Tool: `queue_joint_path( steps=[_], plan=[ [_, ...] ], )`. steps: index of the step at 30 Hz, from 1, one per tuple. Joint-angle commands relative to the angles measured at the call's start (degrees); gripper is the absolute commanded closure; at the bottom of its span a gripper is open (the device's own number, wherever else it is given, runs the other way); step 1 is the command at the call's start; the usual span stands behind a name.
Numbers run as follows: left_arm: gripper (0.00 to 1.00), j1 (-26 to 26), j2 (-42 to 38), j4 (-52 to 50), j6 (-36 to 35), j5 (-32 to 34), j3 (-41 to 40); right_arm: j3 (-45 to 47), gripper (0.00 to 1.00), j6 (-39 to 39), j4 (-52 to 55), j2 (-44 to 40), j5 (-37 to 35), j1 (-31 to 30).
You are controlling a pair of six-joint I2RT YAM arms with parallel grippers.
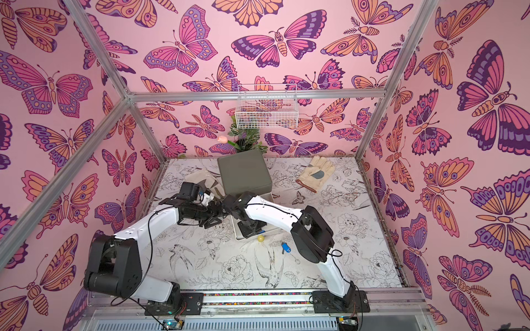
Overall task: Take the keys out of the drawer
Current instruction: Pick up the key from the drawer.
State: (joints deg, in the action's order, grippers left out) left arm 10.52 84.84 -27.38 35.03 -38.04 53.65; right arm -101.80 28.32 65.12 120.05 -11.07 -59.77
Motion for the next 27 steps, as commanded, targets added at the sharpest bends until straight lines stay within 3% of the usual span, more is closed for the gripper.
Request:
queue_joint_path(
  steps=[1, 9, 14, 27],
  plan=[
    [0.24, 0.13, 0.42, -0.65, -0.19, 0.06, -0.47, 0.72, 1.0, 0.69, -1.95, -3.1, -6.25, 0.4],
    [0.24, 0.11, 1.19, -0.63, -0.27, -0.1, 0.14, -1.69, 1.0, -0.6, -4.11, -5.97, -9.58, 1.09],
    [0.25, 0.04, 1.58, -0.61, -0.38, -0.26, 0.39, -2.54, 1.0, -2.37, -5.13, -5.34, -3.29, 2.02],
    [0.25, 0.0, -0.4, -0.81, 0.22, -0.1, 0.4, -11.69, 1.0, -3.08, 1.13, -13.34, -10.7, 2.27]
  ],
)
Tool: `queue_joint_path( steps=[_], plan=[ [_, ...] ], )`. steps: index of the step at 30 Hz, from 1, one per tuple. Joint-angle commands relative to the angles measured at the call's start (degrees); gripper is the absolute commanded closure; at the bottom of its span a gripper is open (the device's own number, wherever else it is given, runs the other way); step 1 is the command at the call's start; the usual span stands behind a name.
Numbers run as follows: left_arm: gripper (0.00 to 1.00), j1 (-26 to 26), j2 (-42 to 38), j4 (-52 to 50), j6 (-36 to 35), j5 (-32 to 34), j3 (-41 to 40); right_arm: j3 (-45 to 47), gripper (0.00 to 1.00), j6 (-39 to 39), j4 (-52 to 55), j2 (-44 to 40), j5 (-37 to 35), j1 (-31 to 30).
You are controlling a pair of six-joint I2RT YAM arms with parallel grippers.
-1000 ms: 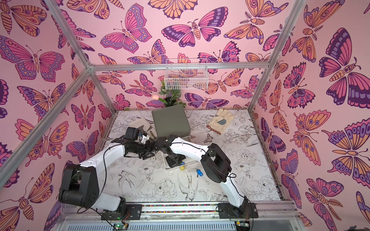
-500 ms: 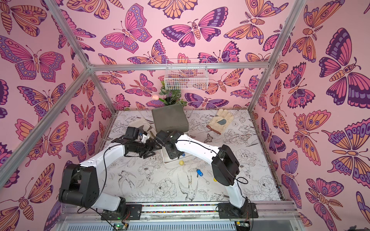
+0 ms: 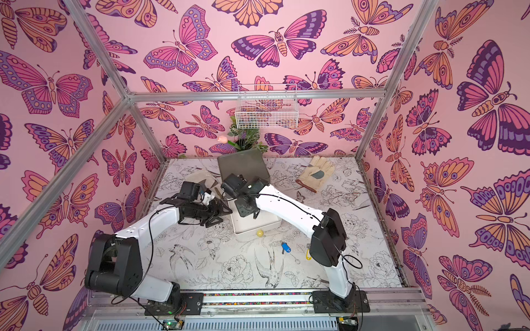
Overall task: Take the keys out of the drawer
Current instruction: Pick up the key from the drawer, then place the key at the center of the board.
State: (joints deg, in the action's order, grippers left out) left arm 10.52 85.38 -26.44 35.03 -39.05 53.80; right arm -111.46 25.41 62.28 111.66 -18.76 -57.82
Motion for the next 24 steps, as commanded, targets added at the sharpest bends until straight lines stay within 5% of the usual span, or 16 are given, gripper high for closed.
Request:
queue_joint_path(
  steps=[1, 14, 24],
  plan=[
    [0.25, -0.13, -1.45, -1.91, 0.35, 1.07, 0.18, -1.58, 1.0, 0.27, 4.47, -6.51, -3.53, 0.53],
    [0.24, 0.06, -11.86, -2.29, 2.41, 2.04, -4.06, 28.01, 1.0, 6.53, 2.04, -33.11, -2.62, 5.4],
    [0.25, 2.78, -18.64, -2.37, 5.69, 3.48, -6.59, 52.14, 1.0, 10.97, -12.44, -38.12, 5.59, 6.49]
  ],
)
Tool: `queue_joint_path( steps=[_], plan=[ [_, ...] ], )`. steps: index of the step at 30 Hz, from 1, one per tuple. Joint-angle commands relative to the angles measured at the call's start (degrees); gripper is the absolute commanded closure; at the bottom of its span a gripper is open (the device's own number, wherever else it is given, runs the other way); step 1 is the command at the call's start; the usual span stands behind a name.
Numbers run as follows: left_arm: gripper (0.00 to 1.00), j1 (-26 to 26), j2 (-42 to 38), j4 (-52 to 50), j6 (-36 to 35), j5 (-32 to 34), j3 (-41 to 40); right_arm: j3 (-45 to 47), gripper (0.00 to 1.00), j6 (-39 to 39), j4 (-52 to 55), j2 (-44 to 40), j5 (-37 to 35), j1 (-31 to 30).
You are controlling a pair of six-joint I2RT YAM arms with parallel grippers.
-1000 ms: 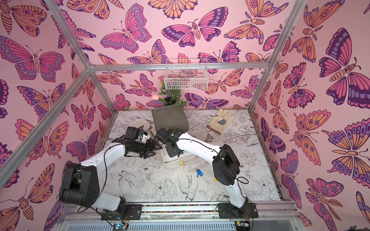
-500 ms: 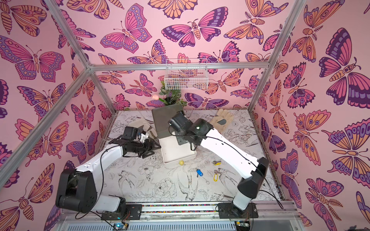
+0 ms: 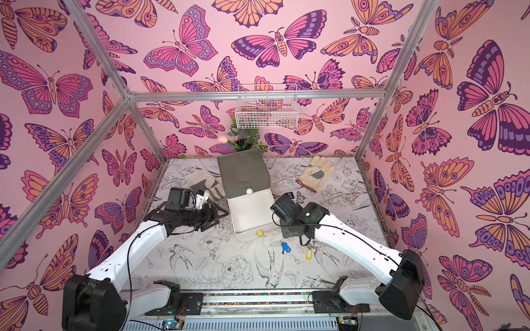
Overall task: Take the keys out of the drawer
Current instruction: Place the key at the center of the board, then close the drawer in the storage box.
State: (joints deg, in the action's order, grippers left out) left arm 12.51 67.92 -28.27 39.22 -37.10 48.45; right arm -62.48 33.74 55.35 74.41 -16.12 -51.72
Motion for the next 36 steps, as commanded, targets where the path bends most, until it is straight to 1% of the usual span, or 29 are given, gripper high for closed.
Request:
queue_joint_path(
  steps=[1, 4, 10, 11, 12, 14, 16, 18, 21, 25, 28, 29, 32, 36],
  plan=[
    [0.25, 1.13, -1.64, -0.47, 1.89, 1.85, -1.33, 4.86, 1.0, 2.74, -7.03, -0.8, 3.71, 0.53],
    [0.25, 1.93, -2.0, -0.58, 2.63, 2.68, -1.04, 8.33, 1.0, 2.83, -10.96, 0.47, 6.1, 0.76],
    [0.24, 2.26, -1.24, -1.2, 2.98, 4.15, 1.31, 10.1, 1.0, 3.15, -13.97, 4.9, 10.75, 0.81],
    [0.24, 2.28, -1.17, -1.33, 2.96, 4.29, 1.55, 10.53, 0.93, 3.34, -14.56, 4.87, 11.14, 0.86],
    [0.24, 2.25, -1.04, -1.35, 3.06, 4.4, 1.94, 10.96, 0.81, 3.48, -14.9, 4.82, 11.18, 0.83],
    [0.24, 2.33, -0.56, -1.62, 2.86, 4.65, 2.78, 11.34, 0.76, 3.7, -15.18, 4.37, 11.09, 0.82],
    [0.24, 2.26, 0.16, -2.27, 2.33, 5.1, 4.2, 11.0, 0.66, 3.72, -14.55, 3.41, 10.76, 0.78],
    [0.24, 2.25, 0.85, -2.41, 2.01, 5.5, 5.66, 10.27, 0.6, 3.64, -13.31, 1.86, 9.9, 0.79],
    [0.25, 2.17, 1.42, -2.78, 1.61, 7.19, 8.53, 9.31, 0.63, 3.65, -13.09, -0.69, 10.44, 0.18],
    [0.25, 1.99, 2.9, -3.03, 0.56, 9.95, 14.47, 12.04, 0.68, 7.07, -20.75, -2.26, 15.77, -1.89],
    [0.25, 1.94, 4.41, -3.01, -0.75, 11.25, 19.27, 13.43, 0.69, 9.35, -25.05, -0.46, 16.71, -3.52],
    [0.25, 1.84, 7.6, -2.94, -1.33, 11.12, 21.1, 13.36, 0.69, 9.49, -25.81, 0.8, 16.89, -3.84],
    [0.24, 1.81, 12.31, -2.8, -3.09, 12.15, 26.39, 12.28, 0.69, 9.18, -28.52, 3.26, 16.54, -3.93],
    [0.24, 1.64, 19.51, -2.88, -4.69, 12.84, 32.19, 8.88, 0.69, 7.4, -28.99, 6.64, 13.72, -3.8]
  ],
)
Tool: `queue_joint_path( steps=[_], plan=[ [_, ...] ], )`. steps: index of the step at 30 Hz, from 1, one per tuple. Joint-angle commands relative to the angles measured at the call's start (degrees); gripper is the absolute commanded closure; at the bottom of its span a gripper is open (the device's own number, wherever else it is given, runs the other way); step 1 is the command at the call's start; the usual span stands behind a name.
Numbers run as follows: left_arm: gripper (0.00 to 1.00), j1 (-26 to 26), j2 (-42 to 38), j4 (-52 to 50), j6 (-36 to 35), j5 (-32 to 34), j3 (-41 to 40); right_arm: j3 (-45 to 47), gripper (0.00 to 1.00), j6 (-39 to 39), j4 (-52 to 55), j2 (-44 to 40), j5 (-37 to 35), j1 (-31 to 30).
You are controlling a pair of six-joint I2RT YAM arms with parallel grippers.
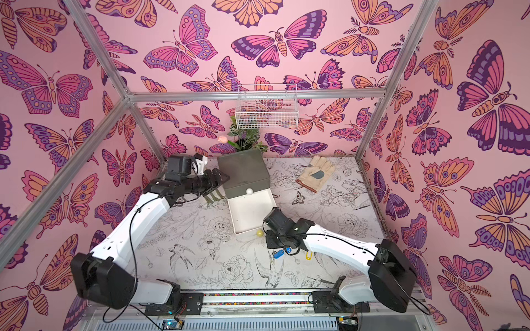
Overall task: Take the keys out of the drawer
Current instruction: Close the drawer in the storage box.
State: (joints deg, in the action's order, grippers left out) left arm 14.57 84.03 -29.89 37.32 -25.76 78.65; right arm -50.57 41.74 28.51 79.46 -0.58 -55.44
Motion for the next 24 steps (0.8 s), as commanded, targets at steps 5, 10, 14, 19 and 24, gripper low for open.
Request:
queue_joint_path(
  steps=[5, 10, 14, 19, 24],
  plan=[
    [0.25, -0.68, 8.93, -2.35, -4.62, 0.75, 3.12, -6.72, 0.69, -2.54, -3.37, 5.6, -2.81, 2.39],
    [0.25, -0.67, 11.66, -3.99, -6.26, 0.21, 2.91, -11.07, 0.69, -4.37, -4.47, 9.22, -2.02, 4.5],
    [0.25, -0.85, 12.3, -5.07, -7.48, 0.02, 2.56, -14.43, 0.69, -4.74, -6.46, 14.49, -0.52, 5.41],
    [0.25, -0.94, 13.08, -5.54, -7.88, -0.54, 2.12, -17.64, 0.67, -5.33, -9.45, 18.09, -3.37, 6.13],
    [0.25, -1.11, 13.63, -6.05, -8.55, -0.97, 2.12, -17.35, 0.66, -6.42, -19.01, 19.58, -9.0, 7.35]
  ],
)
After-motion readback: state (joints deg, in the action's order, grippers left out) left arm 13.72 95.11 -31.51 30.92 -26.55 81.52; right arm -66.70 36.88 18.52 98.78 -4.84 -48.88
